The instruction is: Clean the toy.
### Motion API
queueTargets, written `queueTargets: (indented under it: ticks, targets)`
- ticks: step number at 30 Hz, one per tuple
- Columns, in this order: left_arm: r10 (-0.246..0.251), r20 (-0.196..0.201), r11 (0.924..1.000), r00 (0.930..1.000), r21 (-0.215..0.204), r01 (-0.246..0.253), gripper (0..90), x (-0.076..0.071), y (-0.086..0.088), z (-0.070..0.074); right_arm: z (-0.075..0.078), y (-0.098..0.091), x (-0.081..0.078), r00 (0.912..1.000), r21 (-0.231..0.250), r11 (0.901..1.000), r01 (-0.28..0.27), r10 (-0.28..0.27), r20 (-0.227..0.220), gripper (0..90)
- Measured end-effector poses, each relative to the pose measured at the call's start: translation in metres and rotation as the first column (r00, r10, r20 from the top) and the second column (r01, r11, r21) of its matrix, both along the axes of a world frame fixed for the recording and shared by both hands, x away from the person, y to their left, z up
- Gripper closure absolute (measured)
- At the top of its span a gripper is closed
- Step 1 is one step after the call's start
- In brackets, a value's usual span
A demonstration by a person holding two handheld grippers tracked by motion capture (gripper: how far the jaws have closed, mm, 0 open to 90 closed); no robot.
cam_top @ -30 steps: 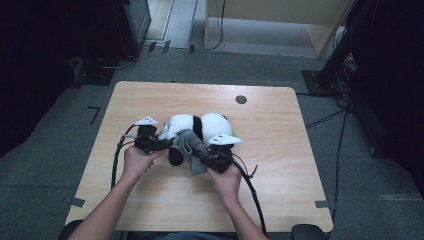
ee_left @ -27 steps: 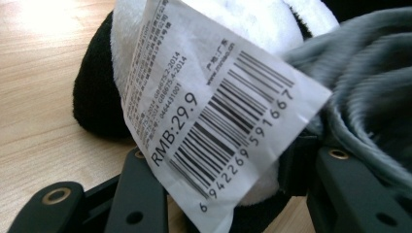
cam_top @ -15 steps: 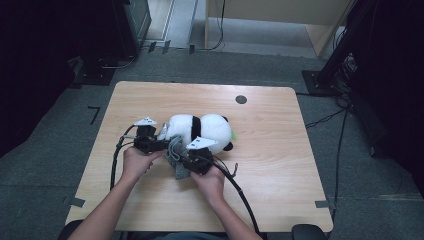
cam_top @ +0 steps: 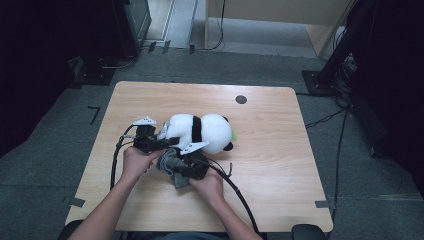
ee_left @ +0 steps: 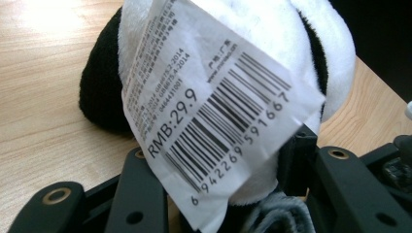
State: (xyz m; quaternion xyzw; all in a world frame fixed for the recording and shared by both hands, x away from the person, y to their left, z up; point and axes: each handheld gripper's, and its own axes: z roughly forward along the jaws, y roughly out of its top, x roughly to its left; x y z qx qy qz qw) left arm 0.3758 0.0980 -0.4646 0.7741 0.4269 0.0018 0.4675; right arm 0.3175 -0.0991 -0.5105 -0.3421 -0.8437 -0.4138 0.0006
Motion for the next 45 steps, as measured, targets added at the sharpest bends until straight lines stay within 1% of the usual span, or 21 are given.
queueTargets:
  ticks: [2,5,6,8,10,12,17,23,25,27,28,30,33,35,37,38,39,40,42,43,45]
  targets:
    - [0.001,-0.001,1.0000,1.0000,0.000,-0.001,56.0,0.000,0.000,0.000,0.005,-0.003,-0.004,0.9999,0.009,1.0000,-0.004,0.004,0.010,79.5]
    - [0.002,-0.003,1.0000,1.0000,-0.002,-0.002,55.9,0.000,0.001,0.000,0.018,-0.012,-0.010,0.9974,0.044,0.9989,0.017,-0.020,0.069,79.6]
    - [0.002,-0.003,1.0000,1.0000,-0.002,-0.002,55.9,0.000,0.001,0.000,0.025,-0.017,-0.011,0.9945,0.059,0.9978,0.031,-0.036,0.098,79.6]
    - [0.003,-0.004,1.0000,1.0000,-0.003,-0.003,55.8,0.000,0.001,0.000,0.037,-0.025,-0.011,0.9885,0.085,0.9948,0.056,-0.068,0.135,79.6]
    - [0.003,-0.004,1.0000,1.0000,-0.003,-0.003,55.8,0.000,0.000,0.001,0.043,-0.030,-0.008,0.9836,0.083,0.9936,0.076,-0.089,0.157,79.6]
    - [0.002,-0.004,1.0000,1.0000,-0.004,-0.002,55.8,0.000,0.000,0.001,0.045,-0.032,-0.005,0.9813,0.089,0.9925,0.084,-0.098,0.166,79.6]
    - [0.005,-0.005,1.0000,1.0000,-0.007,-0.005,55.9,0.000,0.001,0.000,0.040,-0.023,0.000,0.9775,0.081,0.9918,0.099,-0.112,0.179,79.5]
    - [0.007,-0.002,1.0000,1.0000,0.001,-0.007,56.0,-0.001,0.001,-0.001,0.028,-0.011,0.002,0.9783,0.036,0.9964,0.077,-0.083,0.190,79.8]
    - [0.003,0.000,1.0000,1.0000,0.006,-0.003,55.9,-0.001,0.000,0.000,0.021,-0.006,0.001,0.9840,0.002,0.9983,0.059,-0.058,0.168,79.8]
    - [0.002,0.006,1.0000,1.0000,0.002,-0.002,55.9,-0.002,0.000,0.000,0.011,0.001,-0.001,0.9875,-0.053,0.9979,0.038,-0.029,0.155,79.8]
    - [0.000,0.006,1.0000,1.0000,0.002,0.000,55.9,-0.002,0.000,0.001,0.005,0.003,-0.003,0.9903,-0.055,0.9980,0.032,-0.024,0.137,79.7]
    - [0.002,0.007,1.0000,1.0000,-0.005,-0.002,55.9,-0.002,0.000,0.001,0.000,0.001,-0.005,0.9928,-0.040,0.9987,0.031,-0.026,0.117,79.7]
    - [0.009,0.005,0.9996,1.0000,-0.026,-0.009,57.8,-0.002,0.000,0.002,0.004,-0.004,-0.006,0.9953,-0.035,0.9992,0.021,-0.018,0.095,79.7]
    - [0.019,0.018,0.9993,0.9996,-0.032,-0.019,60.5,-0.004,-0.001,0.005,0.010,-0.009,-0.007,0.9940,-0.015,0.9999,0.004,-0.002,0.109,79.6]
    - [0.025,0.027,0.9986,0.9993,-0.047,-0.024,62.5,-0.005,0.000,0.008,0.023,-0.017,-0.012,0.9884,0.018,0.9998,0.000,-0.002,0.152,79.5]
    - [0.034,0.032,0.9979,0.9989,-0.056,-0.032,63.0,-0.006,0.000,0.010,0.028,-0.021,-0.013,0.9867,0.035,0.9994,0.006,-0.011,0.162,79.5]
    - [0.039,0.037,0.9975,0.9985,-0.060,-0.036,63.4,-0.007,0.000,0.011,0.037,-0.029,-0.014,0.9836,0.069,0.9974,0.021,-0.033,0.177,79.5]
    - [0.045,0.042,0.9966,0.9981,-0.072,-0.041,63.8,-0.008,0.001,0.013,0.043,-0.034,-0.014,0.9816,0.087,0.9957,0.032,-0.048,0.185,79.5]
    - [0.065,0.051,0.9939,0.9966,-0.092,-0.060,64.2,-0.011,0.002,0.017,0.056,-0.049,-0.013,0.9734,0.128,0.9895,0.066,-0.092,0.210,79.5]
    - [0.071,0.061,0.9934,0.9956,-0.094,-0.065,64.2,-0.012,0.002,0.018,0.063,-0.059,-0.012,0.9675,0.157,0.9832,0.093,-0.126,0.219,79.5]
    - [0.106,0.083,0.9901,0.9909,-0.101,-0.098,64.0,-0.017,0.001,0.020,0.072,-0.073,-0.009,0.9571,0.192,0.9728,0.129,-0.173,0.233,79.5]
